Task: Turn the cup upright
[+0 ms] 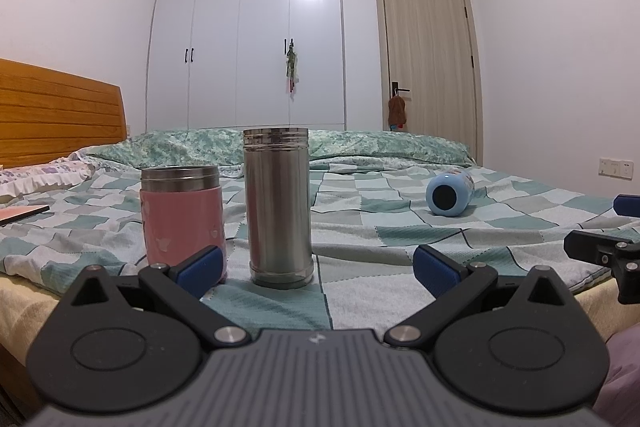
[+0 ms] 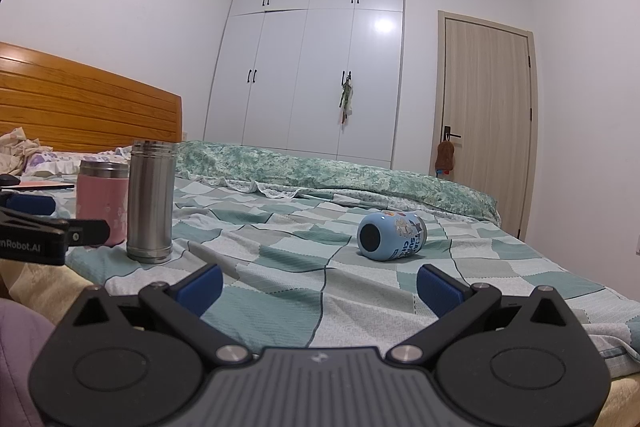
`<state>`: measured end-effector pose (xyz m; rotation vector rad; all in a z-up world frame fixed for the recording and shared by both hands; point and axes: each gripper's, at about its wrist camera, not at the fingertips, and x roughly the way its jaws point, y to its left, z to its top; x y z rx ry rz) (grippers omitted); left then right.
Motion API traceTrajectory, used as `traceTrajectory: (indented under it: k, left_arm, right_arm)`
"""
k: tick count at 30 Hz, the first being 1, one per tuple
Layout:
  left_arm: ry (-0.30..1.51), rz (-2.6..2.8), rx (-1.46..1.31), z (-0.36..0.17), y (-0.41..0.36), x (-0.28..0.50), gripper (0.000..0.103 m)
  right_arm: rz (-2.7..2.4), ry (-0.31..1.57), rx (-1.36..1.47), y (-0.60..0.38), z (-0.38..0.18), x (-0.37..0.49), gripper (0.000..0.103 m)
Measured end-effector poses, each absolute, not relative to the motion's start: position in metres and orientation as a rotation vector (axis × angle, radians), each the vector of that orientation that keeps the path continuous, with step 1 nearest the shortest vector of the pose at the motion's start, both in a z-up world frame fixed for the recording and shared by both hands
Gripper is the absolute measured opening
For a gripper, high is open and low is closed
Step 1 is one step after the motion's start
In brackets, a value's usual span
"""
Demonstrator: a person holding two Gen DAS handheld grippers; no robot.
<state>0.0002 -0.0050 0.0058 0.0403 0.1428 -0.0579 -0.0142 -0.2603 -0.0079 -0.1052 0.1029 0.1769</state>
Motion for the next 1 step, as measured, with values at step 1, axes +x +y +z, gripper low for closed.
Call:
traceTrajectory:
  k: [1]
  left_arm:
    - [0.142,-0.059,0.04,0.0055,-0.0042,-0.0004,0.103]
  right_arm:
    - [0.177,0.103,-0.105,-0.2602,-0.008,-0.014,0.103]
